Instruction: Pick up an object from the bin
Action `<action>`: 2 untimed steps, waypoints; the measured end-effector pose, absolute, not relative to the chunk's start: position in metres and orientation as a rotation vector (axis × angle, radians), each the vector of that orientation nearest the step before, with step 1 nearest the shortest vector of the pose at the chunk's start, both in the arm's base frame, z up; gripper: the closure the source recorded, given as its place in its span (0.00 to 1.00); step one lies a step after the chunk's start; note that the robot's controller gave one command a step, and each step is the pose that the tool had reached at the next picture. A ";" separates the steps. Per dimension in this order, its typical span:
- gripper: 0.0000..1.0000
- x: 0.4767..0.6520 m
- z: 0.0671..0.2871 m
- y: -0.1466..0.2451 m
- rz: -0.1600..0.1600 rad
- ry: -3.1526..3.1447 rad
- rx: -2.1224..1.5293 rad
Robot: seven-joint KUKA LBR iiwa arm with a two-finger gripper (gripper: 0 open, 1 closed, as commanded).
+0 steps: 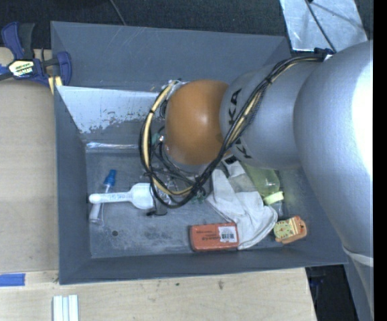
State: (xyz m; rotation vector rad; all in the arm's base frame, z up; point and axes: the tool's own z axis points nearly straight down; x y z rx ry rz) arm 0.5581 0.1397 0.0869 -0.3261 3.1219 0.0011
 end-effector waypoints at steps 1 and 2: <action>1.00 0.558 0.087 0.140 0.001 3.122 -0.326; 1.00 0.549 0.208 0.136 0.001 3.125 -0.292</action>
Offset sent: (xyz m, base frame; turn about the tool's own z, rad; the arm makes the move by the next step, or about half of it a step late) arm -0.0097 -0.0035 0.1210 0.0216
